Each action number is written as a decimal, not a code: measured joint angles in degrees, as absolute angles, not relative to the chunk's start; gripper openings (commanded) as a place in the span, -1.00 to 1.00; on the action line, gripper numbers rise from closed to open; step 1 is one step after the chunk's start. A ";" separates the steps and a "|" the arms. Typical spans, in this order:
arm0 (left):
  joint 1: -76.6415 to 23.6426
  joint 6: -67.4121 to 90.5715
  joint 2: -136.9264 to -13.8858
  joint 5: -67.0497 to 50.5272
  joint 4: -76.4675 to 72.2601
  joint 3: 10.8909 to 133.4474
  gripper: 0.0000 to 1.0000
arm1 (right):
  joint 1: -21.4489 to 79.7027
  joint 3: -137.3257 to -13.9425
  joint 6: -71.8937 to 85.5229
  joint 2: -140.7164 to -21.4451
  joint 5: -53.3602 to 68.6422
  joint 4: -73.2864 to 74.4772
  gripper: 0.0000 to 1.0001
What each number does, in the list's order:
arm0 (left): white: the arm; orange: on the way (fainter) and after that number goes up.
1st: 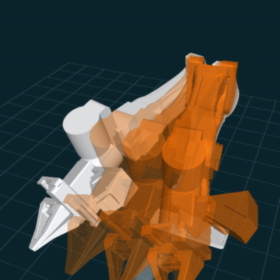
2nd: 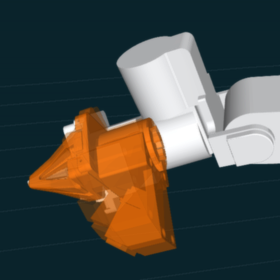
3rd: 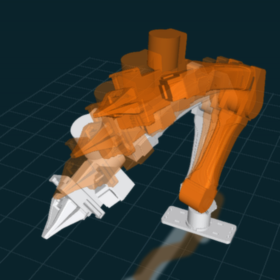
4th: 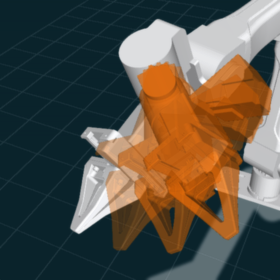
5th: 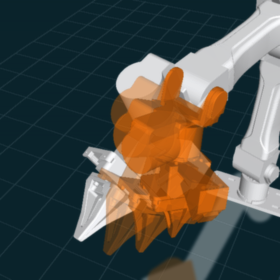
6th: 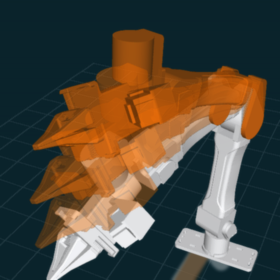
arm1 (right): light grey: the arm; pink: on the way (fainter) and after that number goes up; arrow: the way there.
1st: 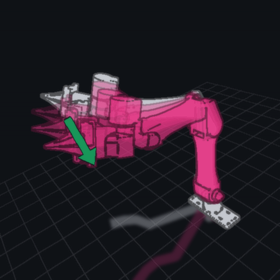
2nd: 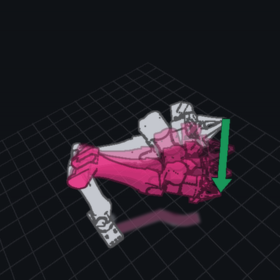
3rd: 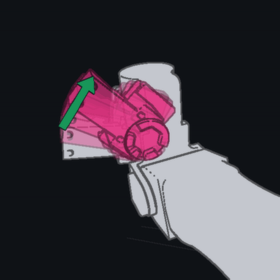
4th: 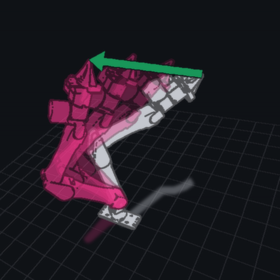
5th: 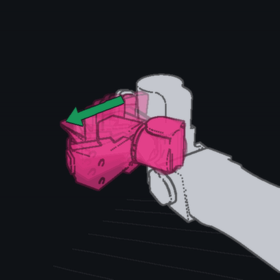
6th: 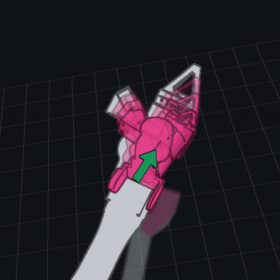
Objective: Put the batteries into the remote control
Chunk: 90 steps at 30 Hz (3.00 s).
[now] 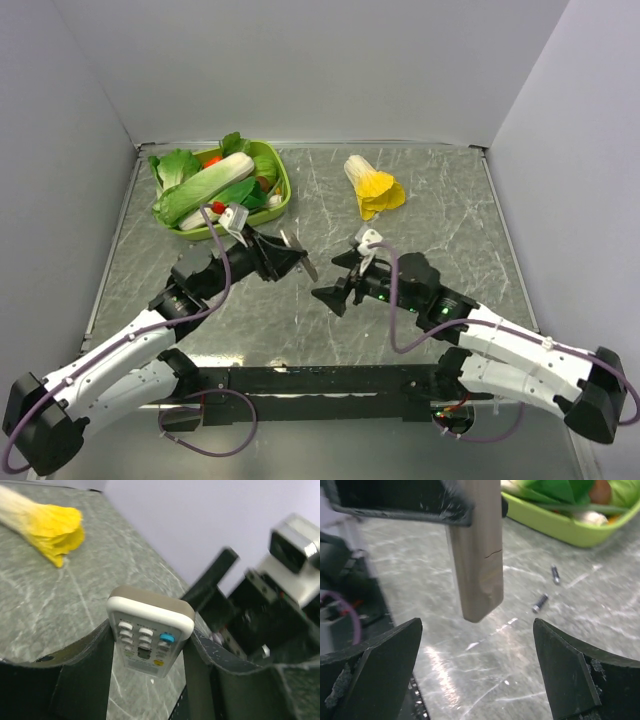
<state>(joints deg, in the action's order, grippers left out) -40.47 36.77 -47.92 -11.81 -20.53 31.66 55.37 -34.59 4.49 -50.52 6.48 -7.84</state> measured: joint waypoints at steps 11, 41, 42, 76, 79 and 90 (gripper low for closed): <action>-37.89 31.51 -48.84 -39.68 -26.50 31.75 -0.97 | 49.52 -33.26 5.10 -46.78 32.18 -9.37 0.99; -37.91 32.38 -49.78 -51.62 -38.59 31.00 -0.94 | 49.63 -32.71 9.47 -54.50 40.23 -18.55 0.70; -37.91 32.38 -49.78 -51.66 -38.61 30.98 -0.94 | 49.65 -32.75 9.54 -54.61 40.23 -18.63 0.63; -52.73 39.46 -39.99 -1.83 -23.24 24.88 0.39 | 59.55 -38.79 7.57 -55.51 6.35 -7.94 -1.00; -53.82 40.77 -42.46 1.13 -23.75 23.94 0.28 | 60.42 -39.42 7.53 -56.55 3.31 -7.27 -1.00; -57.98 40.66 -47.24 6.50 -28.49 23.55 -0.86 | 62.24 -39.48 7.70 -58.63 -1.52 -4.99 -0.44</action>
